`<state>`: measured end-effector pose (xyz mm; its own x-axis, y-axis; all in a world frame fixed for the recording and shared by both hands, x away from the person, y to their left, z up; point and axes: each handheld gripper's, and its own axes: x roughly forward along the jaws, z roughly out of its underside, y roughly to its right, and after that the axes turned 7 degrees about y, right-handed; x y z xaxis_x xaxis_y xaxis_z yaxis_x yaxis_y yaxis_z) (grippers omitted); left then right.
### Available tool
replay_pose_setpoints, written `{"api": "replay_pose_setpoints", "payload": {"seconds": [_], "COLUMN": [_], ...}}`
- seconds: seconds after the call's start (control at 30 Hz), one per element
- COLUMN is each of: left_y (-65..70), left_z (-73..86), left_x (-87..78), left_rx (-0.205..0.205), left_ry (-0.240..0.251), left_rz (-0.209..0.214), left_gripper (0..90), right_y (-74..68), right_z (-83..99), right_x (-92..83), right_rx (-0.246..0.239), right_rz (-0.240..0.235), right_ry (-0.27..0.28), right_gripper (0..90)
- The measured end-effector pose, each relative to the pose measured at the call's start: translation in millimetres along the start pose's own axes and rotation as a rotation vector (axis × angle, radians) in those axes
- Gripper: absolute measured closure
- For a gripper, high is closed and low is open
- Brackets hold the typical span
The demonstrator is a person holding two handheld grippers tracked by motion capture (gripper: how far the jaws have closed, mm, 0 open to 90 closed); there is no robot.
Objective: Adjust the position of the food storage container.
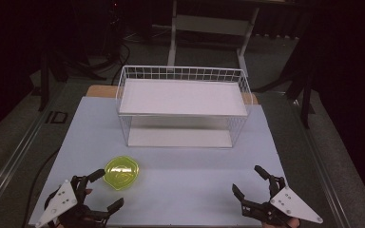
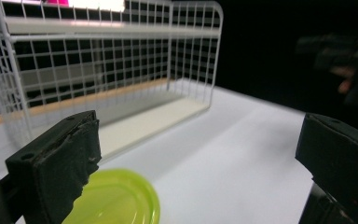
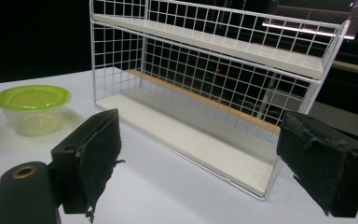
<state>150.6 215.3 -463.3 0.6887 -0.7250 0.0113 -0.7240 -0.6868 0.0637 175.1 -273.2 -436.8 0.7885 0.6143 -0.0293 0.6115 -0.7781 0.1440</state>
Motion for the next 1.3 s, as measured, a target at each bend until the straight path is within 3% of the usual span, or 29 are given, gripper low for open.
{"api": "replay_pose_setpoints", "payload": {"seconds": [0.07, 0.1, 0.23, 0.37, 0.43, 0.53, 0.57, 0.63, 0.73, 0.8, 0.83, 0.93, 0.97, 1.0, 1.13, 1.17, 1.2, 1.23, 1.3], "left_y": [6.5, 7.8, 13.4, 11.8, 4.3, -7.7, -7.7, -13.7, -25.4, -28.8, -32.1, -43.8, -50.1, -53.6, -63.0, -65.9, -72.5, -72.5, -79.0], "left_z": [-1.7, -2.3, -11.1, -17.9, -22.6, -27.5, -27.5, -30.0, -34.0, -34.0, -33.5, -28.8, -23.9, -21.2, -12.1, -8.7, -1.5, -1.5, 6.7], "left_x": [2.3, 2.6, 5.0, 4.0, 2.2, 0.0, 0.0, -0.9, -2.8, -3.4, -3.7, -3.8, -3.9, -3.9, -4.0, -3.6, -2.5, -2.5, -1.8], "left_rx": [0.039, 0.044, 0.063, 0.049, 0.034, 0.01, 0.01, 0.011, 0.015, 0.002, -0.004, -0.048, -0.058, -0.067, -0.051, -0.032, -0.015, -0.015, -0.014], "left_ry": [-0.038, -0.039, -0.056, -0.044, -0.044, -0.031, -0.031, -0.027, -0.036, -0.031, -0.039, -0.065, -0.084, -0.098, -0.153, -0.18, -0.239, -0.239, -0.288], "left_rz": [-0.037, -0.013, 0.019, 0.028, 0.014, 0.001, 0.001, -0.013, -0.034, -0.038, -0.049, -0.093, -0.156, -0.17, -0.217, -0.24, -0.272, -0.272, -0.308], "left_gripper": [0.5, 0.5, 0.5, 0.6, 0.7, 9.6, 16.5, 17.1, 40.3, 49.7, 49.7, 64.5, 64.7, 70.7, 86.4, 86.4, 90.0, 90.0, 90.0], "right_y": [0.2, 0.2, 0.6, 0.7, 0.4, -0.5, -0.5, -1.2, -1.9, -1.8, -1.8, -2.5, -2.7, -2.8, -3.7, -3.7, -4.0, -4.3, -5.1], "right_z": [0.9, 0.9, -0.4, -1.1, -1.6, -2.0, -2.0, -2.0, -2.5, -2.4, -2.4, -1.9, -2.0, -2.1, -2.3, -2.3, -1.9, -1.7, -1.5], "right_x": [0.9, 0.9, -0.7, -1.2, -1.2, -0.5, -0.5, -0.3, 0.8, 1.6, 1.6, 2.2, 2.0, 1.8, 2.0, 2.0, 2.8, 3.3, 3.5], "right_rx": [0.008, 0.008, 0.016, 0.015, 0.013, 0.007, 0.007, 0.005, 0.002, 0.0, 0.0, 0.003, 0.002, 0.002, -0.005, -0.005, -0.006, -0.006, -0.004], "right_rz": [0.001, 0.001, -0.002, 0.0, 0.0, -0.001, -0.001, -0.007, -0.019, -0.021, -0.021, -0.031, -0.032, -0.034, -0.039, -0.039, -0.043, -0.046, -0.049], "right_ry": [-0.01, -0.01, -0.003, -0.002, -0.001, -0.003, -0.003, -0.006, -0.004, -0.006, -0.006, -0.015, -0.014, -0.012, -0.012, -0.012, -0.016, -0.015, -0.02], "right_gripper": [13.6, 13.6, 13.6, 13.5, 13.6, 13.6, 13.6, 13.6, 13.6, 13.6, 13.6, 13.6, 13.6, 13.6, 13.6, 13.6, 13.6, 13.6, 13.6]}}
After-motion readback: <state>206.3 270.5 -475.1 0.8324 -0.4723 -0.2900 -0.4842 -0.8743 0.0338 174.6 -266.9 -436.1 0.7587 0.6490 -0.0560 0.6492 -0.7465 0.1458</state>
